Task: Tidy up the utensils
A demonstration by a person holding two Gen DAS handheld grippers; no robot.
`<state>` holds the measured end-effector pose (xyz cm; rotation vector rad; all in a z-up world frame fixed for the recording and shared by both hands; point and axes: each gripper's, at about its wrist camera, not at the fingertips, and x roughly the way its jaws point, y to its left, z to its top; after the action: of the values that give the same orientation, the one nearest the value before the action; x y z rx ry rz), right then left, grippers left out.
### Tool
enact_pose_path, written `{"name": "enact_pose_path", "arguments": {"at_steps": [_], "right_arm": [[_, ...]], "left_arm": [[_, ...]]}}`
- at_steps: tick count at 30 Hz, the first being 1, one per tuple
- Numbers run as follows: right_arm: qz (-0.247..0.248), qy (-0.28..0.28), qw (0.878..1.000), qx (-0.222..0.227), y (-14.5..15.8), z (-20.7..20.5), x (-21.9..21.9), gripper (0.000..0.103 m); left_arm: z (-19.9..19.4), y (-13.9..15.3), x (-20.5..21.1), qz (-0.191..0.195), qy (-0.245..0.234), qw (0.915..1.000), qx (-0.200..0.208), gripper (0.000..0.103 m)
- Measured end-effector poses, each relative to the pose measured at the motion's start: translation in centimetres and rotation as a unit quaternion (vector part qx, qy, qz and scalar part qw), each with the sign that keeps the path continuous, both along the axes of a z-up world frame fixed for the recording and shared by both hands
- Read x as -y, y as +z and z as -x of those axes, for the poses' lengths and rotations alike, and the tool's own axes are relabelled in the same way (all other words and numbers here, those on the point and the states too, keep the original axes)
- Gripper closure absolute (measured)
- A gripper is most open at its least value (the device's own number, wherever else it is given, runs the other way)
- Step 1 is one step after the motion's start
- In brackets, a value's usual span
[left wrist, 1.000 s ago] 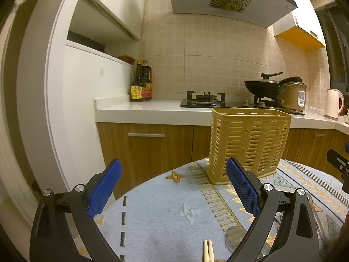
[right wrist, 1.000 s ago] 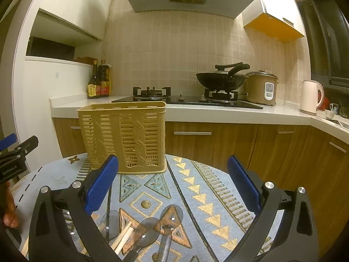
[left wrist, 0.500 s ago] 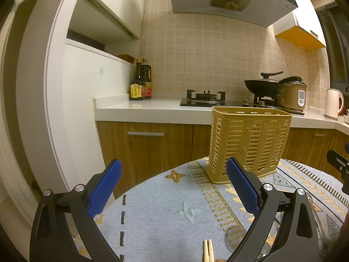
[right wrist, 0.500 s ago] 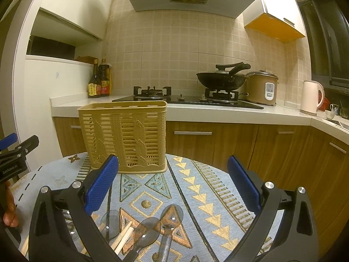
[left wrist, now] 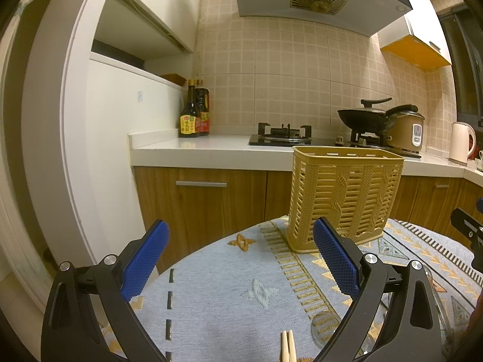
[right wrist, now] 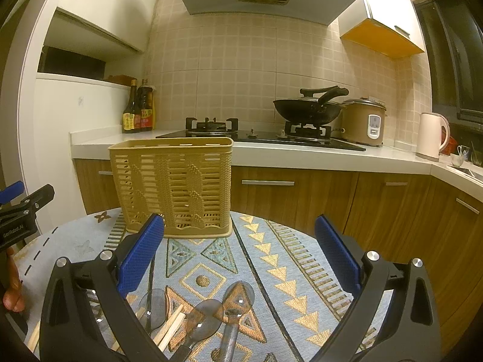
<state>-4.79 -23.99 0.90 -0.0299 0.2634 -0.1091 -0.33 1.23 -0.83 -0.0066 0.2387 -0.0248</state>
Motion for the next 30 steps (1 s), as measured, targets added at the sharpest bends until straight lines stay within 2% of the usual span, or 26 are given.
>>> {"name": "enact_pose_path", "arguments": {"at_steps": [30], "right_arm": [[0.006,0.004,1.0,-0.004,-0.03,-0.1,-0.3,0.008]], "left_arm": [[-0.1,-0.09,0.07,0.0,-0.001,1.0,-0.003,0.01]]}}
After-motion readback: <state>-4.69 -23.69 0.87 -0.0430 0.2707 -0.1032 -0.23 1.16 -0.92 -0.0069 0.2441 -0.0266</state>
